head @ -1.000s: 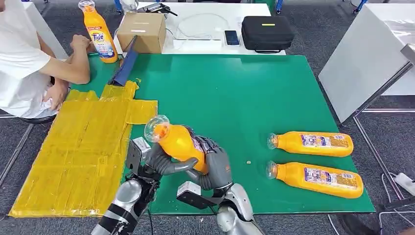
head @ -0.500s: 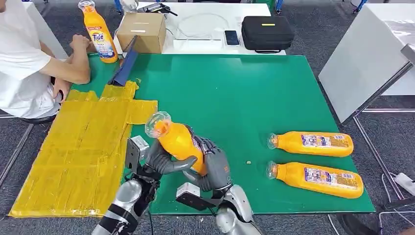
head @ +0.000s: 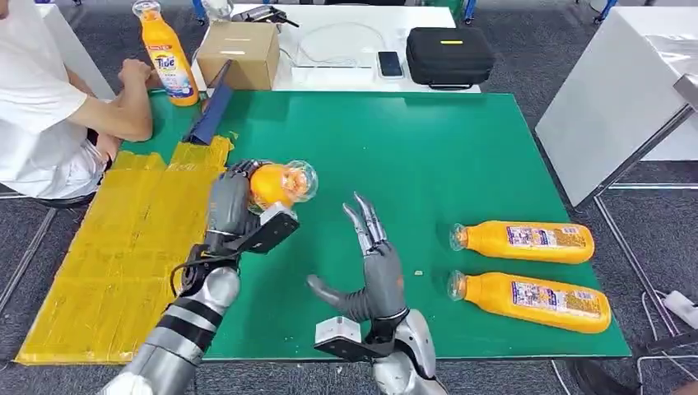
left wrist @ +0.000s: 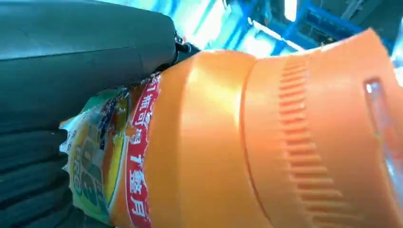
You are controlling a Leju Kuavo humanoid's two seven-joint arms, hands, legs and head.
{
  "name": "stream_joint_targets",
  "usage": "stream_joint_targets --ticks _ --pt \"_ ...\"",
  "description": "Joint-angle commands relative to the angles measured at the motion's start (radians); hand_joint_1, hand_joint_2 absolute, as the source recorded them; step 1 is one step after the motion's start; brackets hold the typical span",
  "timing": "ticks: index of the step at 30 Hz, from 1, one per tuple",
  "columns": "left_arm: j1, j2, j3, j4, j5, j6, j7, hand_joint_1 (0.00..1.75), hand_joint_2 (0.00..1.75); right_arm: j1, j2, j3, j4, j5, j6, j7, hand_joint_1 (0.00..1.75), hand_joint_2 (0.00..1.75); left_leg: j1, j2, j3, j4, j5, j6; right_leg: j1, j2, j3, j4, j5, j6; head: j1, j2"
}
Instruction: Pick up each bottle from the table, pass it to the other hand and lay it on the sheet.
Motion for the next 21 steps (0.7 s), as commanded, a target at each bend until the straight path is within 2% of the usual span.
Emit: stream_joint_targets --ticks 1,4,7,8,10,17,21 --pt "-0.222 0.112 0.006 0.453 -0.417 0.085 0.248 1.75 1.75 -0.011 -0.059 0.033 -0.136 -0.035 0.0 -0.016 0.0 1.75 0.001 -0.001 0.003 0.0 -0.001 -0.002 0.0 0.001 0.003 0.0 -0.001 -0.001 0.0 0.0" --pt "-0.23 0.114 0.001 0.481 -0.461 0.085 0.274 1.75 1.75 -0.016 -0.06 0.033 -0.132 -0.039 0.001 -0.017 0.0 1.75 0.001 -0.002 0.007 0.001 -0.004 -0.003 0.0 0.002 0.006 0.001 -0.003 -0.002 0.0 0.0" --pt "-0.256 0.122 0.006 0.569 -0.512 0.056 0.292 1.75 1.75 -0.026 -0.065 0.032 -0.131 -0.053 -0.006 -0.021 0.0 1.75 0.001 -0.001 0.003 0.0 -0.001 -0.002 0.0 0.001 0.003 0.0 -0.001 -0.001 0.0 0.0" --pt "-0.268 0.142 -0.016 0.614 -0.572 -0.003 0.343 1.75 1.75 -0.03 -0.069 0.03 -0.137 -0.064 -0.007 -0.023 0.0 1.75 0.001 -0.002 0.005 0.001 -0.003 -0.003 0.0 0.001 0.006 0.001 -0.002 -0.001 0.0 0.0" --pt "-0.269 0.16 -0.031 0.653 -0.572 -0.021 0.364 1.75 1.75 -0.033 -0.074 0.028 -0.143 -0.07 -0.007 -0.025 0.0 1.75 0.001 0.0 0.004 0.0 -0.002 -0.002 0.0 0.003 0.004 0.0 -0.001 -0.001 0.0 0.0" --pt "-0.255 0.171 -0.013 0.67 -0.561 -0.022 0.351 1.75 1.75 -0.034 -0.079 0.029 -0.142 -0.076 -0.006 -0.027 0.0 1.75 0.001 0.0 0.005 0.002 -0.003 -0.003 0.0 0.002 0.004 0.001 -0.003 -0.002 0.0 0.0" --pt "-0.225 0.204 -0.03 0.697 -0.573 -0.034 0.362 1.75 1.75 -0.046 -0.088 0.042 -0.122 -0.086 0.003 -0.033 0.0 1.75 0.001 0.0 0.006 0.001 -0.004 -0.003 0.0 0.004 0.005 0.001 -0.003 -0.002 0.0 0.0"
